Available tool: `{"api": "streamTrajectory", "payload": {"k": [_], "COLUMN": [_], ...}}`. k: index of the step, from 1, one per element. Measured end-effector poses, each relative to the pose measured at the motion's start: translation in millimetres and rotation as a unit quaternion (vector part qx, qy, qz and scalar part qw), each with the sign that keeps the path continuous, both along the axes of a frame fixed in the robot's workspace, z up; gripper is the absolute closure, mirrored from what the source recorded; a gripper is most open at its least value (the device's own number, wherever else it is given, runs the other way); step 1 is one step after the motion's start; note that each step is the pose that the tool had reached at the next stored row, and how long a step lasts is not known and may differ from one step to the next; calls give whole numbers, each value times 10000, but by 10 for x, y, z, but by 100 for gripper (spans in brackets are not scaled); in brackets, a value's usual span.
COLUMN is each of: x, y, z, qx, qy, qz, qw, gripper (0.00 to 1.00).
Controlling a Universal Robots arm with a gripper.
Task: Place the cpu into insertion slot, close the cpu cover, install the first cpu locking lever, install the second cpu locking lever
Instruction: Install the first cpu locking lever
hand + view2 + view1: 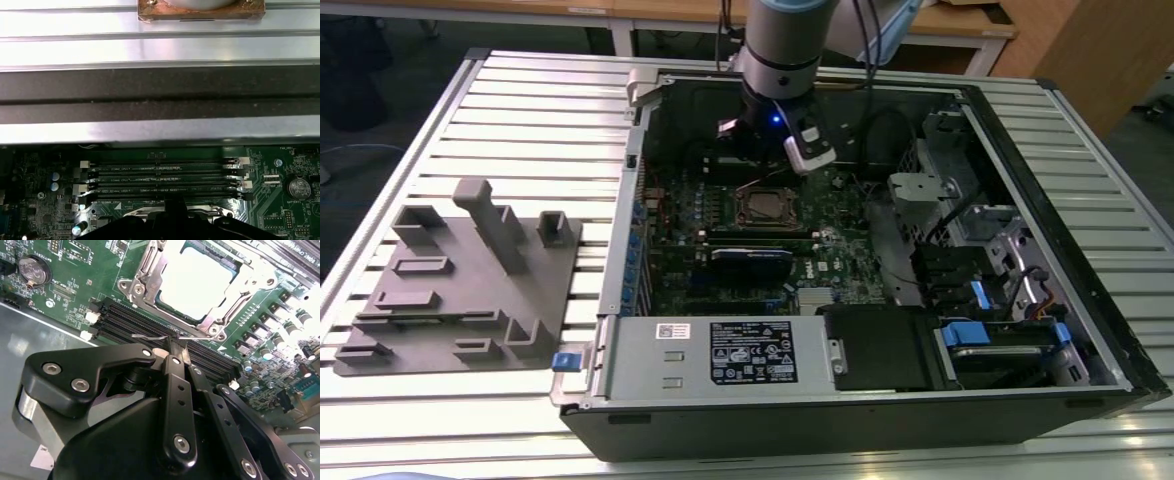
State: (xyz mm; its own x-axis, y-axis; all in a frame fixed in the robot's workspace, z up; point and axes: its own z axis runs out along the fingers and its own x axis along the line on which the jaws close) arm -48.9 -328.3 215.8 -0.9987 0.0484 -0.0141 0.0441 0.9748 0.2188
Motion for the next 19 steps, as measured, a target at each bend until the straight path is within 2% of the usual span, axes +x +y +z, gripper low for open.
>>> {"api": "streamTrajectory", "payload": {"k": [19], "x": [39], "y": [0], "z": [-33], "qx": [-9], "qy": [0], "qz": [-3], "qw": [10000], "gripper": [89]}}
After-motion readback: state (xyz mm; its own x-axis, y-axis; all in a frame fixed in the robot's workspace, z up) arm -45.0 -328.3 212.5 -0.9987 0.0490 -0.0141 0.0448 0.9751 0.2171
